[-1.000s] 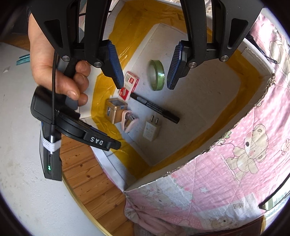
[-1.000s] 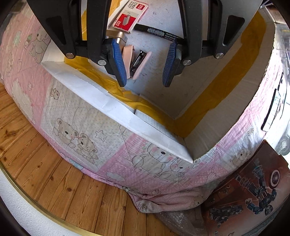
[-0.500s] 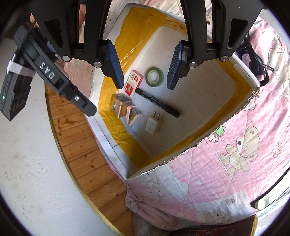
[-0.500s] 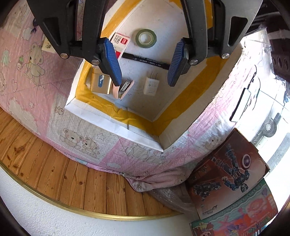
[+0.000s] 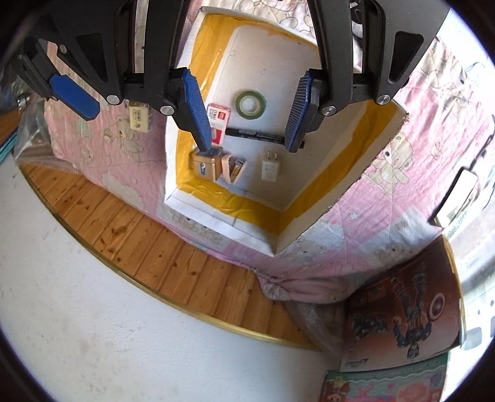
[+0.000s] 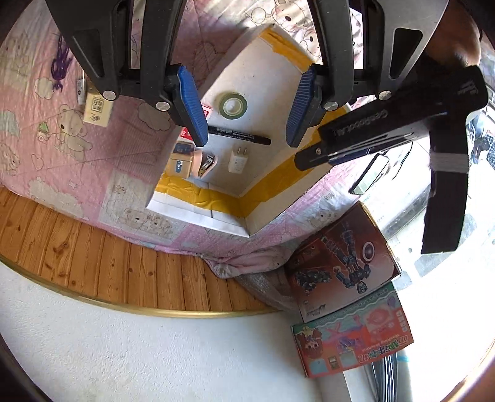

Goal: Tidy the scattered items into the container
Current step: 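Move both tools back to the tissue pack and purple figure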

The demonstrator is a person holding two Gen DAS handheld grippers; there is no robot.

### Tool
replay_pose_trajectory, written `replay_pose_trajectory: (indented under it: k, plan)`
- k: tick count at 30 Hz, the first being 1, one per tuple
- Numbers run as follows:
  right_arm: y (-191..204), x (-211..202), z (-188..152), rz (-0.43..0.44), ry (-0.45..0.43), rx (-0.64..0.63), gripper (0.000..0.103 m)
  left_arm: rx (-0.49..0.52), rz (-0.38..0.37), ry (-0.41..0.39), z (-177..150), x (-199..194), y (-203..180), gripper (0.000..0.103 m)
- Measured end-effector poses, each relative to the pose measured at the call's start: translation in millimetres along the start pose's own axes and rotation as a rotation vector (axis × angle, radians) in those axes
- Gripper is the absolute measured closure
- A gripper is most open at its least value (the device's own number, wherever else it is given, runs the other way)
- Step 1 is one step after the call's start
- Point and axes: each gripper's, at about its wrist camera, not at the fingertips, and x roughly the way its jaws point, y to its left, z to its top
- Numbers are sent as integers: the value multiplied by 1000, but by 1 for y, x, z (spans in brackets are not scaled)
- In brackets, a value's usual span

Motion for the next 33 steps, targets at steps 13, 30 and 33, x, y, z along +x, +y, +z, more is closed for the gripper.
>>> replay_pose_trajectory:
  k: [13,30,33]
  plan:
    - [-132,-67,-47,-125,-70,319,49,284,-249,8,-52,-7,-117,51]
    - [-257,-5,-122,-282,248,447,49,334,-274,249,-89,110,-176,51]
    - [-262,12,-136,-322,310,383,49,294,-257,278,-87,138,-180,49]
